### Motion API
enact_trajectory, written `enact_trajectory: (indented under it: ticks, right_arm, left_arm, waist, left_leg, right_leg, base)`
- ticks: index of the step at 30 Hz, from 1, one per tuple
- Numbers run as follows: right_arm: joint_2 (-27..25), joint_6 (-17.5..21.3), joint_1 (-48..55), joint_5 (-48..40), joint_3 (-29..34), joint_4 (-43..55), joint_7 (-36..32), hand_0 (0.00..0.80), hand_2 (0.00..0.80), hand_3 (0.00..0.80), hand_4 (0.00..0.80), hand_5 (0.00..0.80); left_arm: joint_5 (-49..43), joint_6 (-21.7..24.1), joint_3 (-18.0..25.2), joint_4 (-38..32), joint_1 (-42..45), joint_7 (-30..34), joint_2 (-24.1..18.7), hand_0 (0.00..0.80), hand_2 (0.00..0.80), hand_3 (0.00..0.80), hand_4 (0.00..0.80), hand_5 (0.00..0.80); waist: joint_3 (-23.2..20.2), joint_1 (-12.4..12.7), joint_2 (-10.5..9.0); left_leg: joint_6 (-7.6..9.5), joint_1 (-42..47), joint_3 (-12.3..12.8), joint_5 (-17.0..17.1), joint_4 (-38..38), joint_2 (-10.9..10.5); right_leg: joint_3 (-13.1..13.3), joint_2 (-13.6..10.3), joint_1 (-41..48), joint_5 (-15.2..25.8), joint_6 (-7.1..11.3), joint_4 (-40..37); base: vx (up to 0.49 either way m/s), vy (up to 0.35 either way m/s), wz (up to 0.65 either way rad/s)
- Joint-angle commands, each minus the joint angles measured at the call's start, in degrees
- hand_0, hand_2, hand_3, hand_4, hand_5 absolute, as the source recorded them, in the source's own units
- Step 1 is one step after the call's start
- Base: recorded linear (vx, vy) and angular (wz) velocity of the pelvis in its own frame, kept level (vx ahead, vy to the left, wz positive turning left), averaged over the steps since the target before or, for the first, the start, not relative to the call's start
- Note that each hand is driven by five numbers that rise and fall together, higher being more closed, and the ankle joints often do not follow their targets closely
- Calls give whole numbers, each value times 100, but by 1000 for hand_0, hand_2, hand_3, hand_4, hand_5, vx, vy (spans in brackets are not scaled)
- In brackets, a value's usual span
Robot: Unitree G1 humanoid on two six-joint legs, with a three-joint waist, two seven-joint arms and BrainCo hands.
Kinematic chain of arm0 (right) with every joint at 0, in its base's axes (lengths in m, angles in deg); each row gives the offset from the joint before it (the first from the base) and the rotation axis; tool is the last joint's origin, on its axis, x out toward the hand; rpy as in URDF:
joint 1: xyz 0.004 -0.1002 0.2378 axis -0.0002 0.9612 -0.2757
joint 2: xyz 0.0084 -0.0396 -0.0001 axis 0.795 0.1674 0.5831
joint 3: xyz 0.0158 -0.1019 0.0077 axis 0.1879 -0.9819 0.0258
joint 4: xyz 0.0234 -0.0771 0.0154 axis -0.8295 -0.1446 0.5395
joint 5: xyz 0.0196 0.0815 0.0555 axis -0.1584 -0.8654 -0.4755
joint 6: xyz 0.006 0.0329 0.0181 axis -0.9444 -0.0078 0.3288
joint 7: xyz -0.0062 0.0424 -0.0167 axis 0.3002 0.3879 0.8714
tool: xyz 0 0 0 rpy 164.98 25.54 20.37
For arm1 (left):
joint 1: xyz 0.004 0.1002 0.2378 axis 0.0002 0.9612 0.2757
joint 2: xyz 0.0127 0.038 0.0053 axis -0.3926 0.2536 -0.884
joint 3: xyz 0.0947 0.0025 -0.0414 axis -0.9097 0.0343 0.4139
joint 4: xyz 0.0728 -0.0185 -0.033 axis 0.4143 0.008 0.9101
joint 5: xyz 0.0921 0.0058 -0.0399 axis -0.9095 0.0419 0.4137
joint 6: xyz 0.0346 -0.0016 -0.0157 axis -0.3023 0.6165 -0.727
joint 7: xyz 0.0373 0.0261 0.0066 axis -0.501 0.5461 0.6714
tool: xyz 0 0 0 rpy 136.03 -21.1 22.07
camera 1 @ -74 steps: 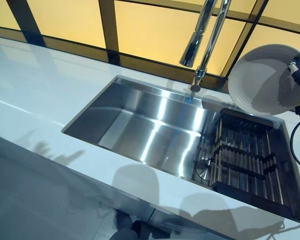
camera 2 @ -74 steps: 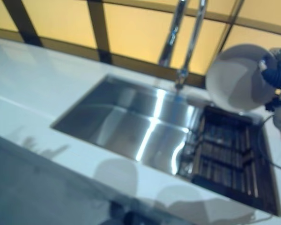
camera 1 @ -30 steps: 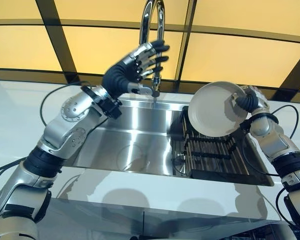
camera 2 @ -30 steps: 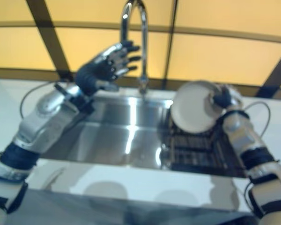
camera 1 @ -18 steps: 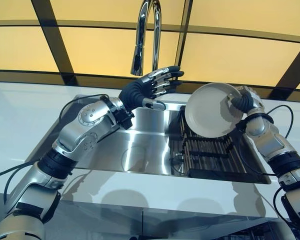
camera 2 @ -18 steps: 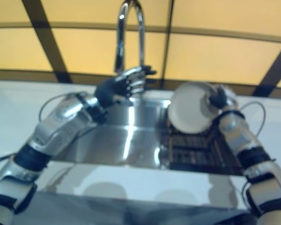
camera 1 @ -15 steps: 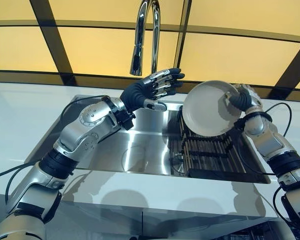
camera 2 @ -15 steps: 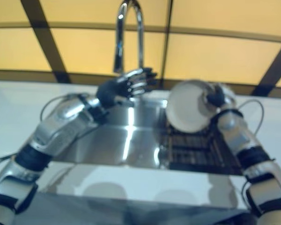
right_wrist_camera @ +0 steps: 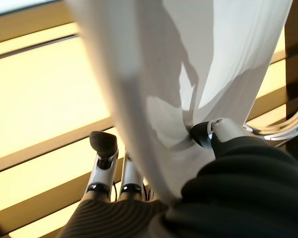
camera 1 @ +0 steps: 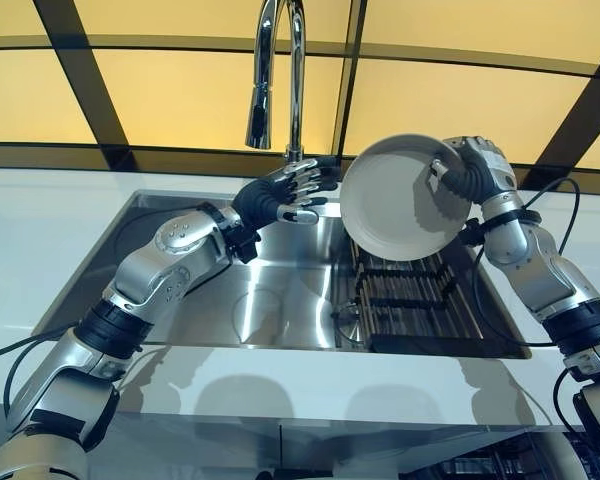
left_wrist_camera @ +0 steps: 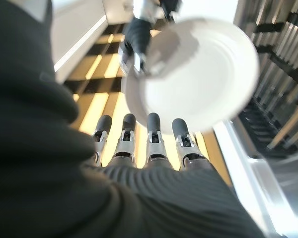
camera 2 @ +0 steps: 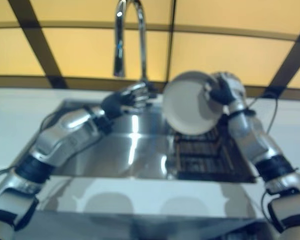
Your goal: Take plates into dishwasher
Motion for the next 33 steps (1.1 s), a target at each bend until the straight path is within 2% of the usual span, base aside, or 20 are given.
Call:
enact_trajectory:
  ticks: [1, 12, 28, 33]
  right_arm:
    - [-366, 255, -152, 112, 524, 335, 239, 800, 800, 800, 800, 800]
    - [-282, 332, -102, 207, 655, 458, 283, 800, 800, 800, 800, 800]
    - [-76, 700, 241, -35, 1048, 1213, 256, 800, 800, 800, 800, 800]
    - [-20, 733, 136, -97, 977, 1330, 181, 800, 800, 800, 800, 800]
  left_arm:
    - [-290, 222, 382, 549, -138, -226, 58, 0, 0, 0, 0, 0]
    - [-703, 467, 463, 788, -191, -668, 209, 0, 0, 0, 0, 0]
    - [-986, 200, 498, 915, -118, -643, 290, 0, 0, 0, 0, 0]
    - [-974, 102, 408, 998, -188, -606, 379, 0, 0, 0, 0, 0]
  waist:
    - [-139, 30, 193]
    - [-135, -36, 198]
    - [-128, -147, 214]
    - [-131, -181, 219]
  left_leg:
    - [-69, 329, 256, -657, 22, -101]
    - [-77, 334, 316, -663, 22, -84]
    - [-54, 338, 381, -688, 22, -58]
    - [-55, 350, 429, -699, 22, -50]
  right_leg:
    - [10, 392, -74, -89, 137, 84]
    - [56, 395, -82, -88, 147, 84]
    - [148, 414, -127, -108, 148, 138]
    - [171, 419, -132, -98, 149, 128]
  base:
    - [0, 0, 0]
    - [2, 3, -3]
    - [2, -2, -2]
    - [0, 0, 0]
